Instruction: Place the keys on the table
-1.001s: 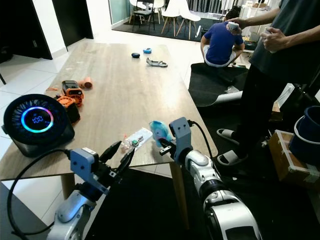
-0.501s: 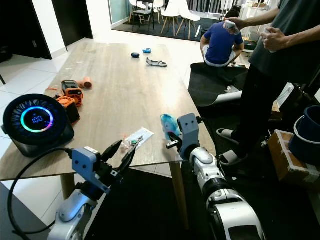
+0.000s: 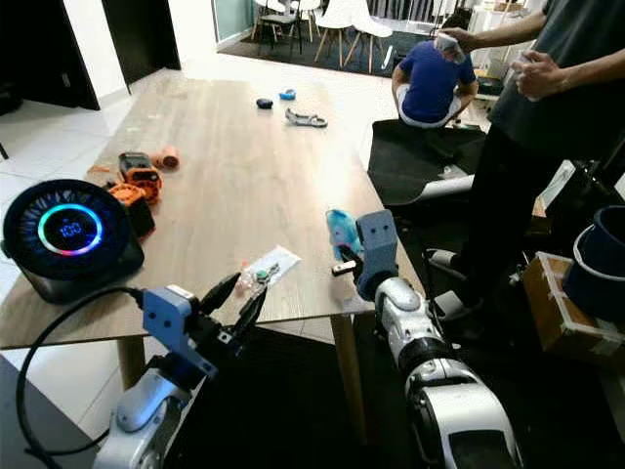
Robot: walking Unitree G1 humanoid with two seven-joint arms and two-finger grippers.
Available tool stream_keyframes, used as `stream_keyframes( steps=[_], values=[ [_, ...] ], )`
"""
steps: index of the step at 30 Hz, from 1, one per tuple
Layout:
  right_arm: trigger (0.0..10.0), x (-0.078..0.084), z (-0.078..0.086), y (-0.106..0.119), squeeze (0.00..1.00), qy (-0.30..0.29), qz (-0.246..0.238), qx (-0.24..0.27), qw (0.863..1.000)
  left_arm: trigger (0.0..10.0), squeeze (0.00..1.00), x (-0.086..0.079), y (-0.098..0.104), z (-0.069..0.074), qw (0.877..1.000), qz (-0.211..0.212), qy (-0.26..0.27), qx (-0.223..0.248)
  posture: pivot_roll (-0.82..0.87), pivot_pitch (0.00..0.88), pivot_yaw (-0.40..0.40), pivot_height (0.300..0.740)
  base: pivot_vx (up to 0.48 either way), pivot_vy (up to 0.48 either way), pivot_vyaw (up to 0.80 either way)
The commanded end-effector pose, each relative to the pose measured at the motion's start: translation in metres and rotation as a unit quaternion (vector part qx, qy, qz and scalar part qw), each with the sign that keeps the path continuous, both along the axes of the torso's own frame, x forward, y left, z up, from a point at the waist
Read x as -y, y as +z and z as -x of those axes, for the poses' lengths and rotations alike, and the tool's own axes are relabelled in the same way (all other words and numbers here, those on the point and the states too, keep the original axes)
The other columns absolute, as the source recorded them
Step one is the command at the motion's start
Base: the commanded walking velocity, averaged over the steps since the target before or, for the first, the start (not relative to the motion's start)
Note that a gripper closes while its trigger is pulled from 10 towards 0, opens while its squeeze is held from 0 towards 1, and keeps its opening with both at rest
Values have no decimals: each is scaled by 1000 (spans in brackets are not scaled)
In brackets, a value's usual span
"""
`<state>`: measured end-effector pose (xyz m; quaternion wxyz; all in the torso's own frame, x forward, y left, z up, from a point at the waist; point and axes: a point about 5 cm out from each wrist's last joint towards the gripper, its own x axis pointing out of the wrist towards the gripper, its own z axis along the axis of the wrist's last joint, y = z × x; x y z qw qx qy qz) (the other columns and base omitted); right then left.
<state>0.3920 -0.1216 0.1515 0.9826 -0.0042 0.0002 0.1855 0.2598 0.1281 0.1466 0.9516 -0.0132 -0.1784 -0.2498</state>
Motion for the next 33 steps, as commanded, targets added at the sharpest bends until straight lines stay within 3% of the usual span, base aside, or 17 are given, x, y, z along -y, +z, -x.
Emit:
stream_keyframes(
  steps=[1, 15, 33],
  values=[
    [10000, 0, 0, -1, 0, -2, -6, -5, 1000, 10000, 0, 2, 2, 0, 1000, -5, -3, 1, 113, 115, -71, 740, 0, 0, 0],
    [10000, -7, -5, 12, 0, 8, -7, 10, 1000, 10000, 0, 1, 8, -3, 1000, -8, 3, 13, 103, 149, -71, 740, 0, 0, 0],
    [10000, -19, -1, 8, 0, 64, -11, 1, 998, 10000, 0, 1, 8, -3, 1000, -13, 1, 14, 105, 145, -71, 740, 0, 0, 0]
  ],
)
